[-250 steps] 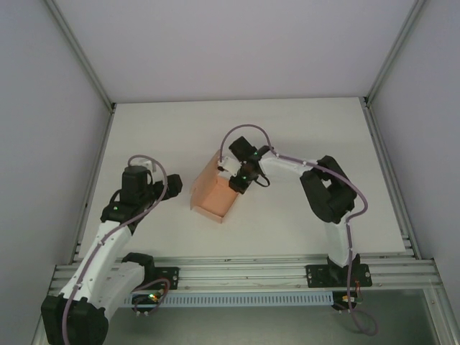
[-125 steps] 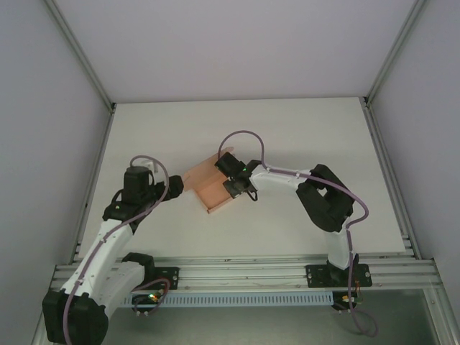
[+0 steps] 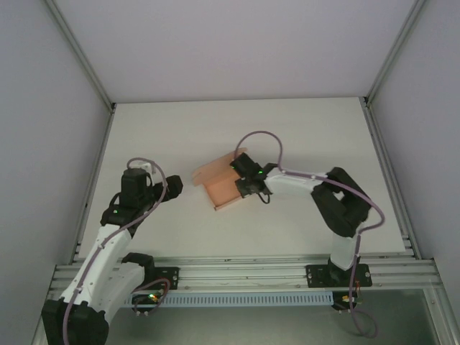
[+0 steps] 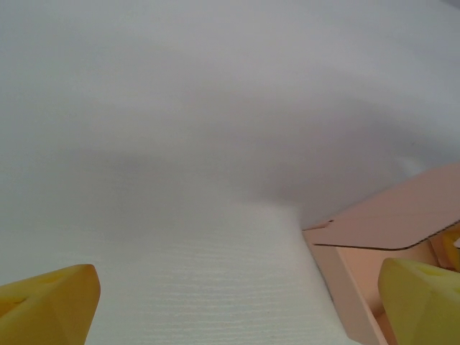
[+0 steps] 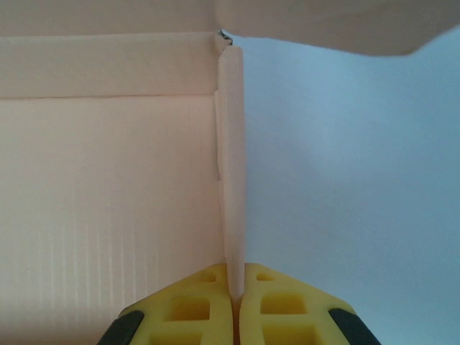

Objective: Assemble paper box

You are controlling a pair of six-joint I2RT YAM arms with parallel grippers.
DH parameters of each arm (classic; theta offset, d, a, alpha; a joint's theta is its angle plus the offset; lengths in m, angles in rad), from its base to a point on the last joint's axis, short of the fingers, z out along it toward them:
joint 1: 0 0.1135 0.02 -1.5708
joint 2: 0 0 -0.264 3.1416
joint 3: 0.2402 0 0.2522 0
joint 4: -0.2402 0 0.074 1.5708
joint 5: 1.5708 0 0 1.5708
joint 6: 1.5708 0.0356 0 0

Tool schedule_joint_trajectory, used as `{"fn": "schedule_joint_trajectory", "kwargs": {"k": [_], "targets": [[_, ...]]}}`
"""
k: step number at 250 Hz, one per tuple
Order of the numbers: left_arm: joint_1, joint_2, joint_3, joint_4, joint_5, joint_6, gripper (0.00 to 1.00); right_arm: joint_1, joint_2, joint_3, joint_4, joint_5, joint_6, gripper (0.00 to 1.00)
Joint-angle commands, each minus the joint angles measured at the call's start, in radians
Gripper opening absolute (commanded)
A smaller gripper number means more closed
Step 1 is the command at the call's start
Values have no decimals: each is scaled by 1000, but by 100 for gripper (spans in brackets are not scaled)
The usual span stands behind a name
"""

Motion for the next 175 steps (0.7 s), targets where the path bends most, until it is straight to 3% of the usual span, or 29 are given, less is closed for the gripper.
{"fn": "schedule_joint_trajectory", "kwargs": {"k": [1, 41, 81, 105, 138, 175], "targets": [[10, -40, 4, 21, 17, -43, 100, -84, -196, -96, 193, -198, 83, 0], [18, -53, 3, 109, 88, -59, 100, -240, -383, -249, 472, -598, 258, 0], [14, 54, -11, 379, 355, -115, 100, -302, -409, -287, 706, -888, 490, 0], [-31, 169, 5, 576, 489, -154, 100, -301, -390, -282, 872, -1001, 684, 0], [-155, 291, 96, 629, 498, -92, 100, -294, -322, -277, 1085, -1072, 883, 0], [-219, 376, 158, 660, 506, -72, 100, -257, -272, -229, 1046, -1095, 864, 0]]}}
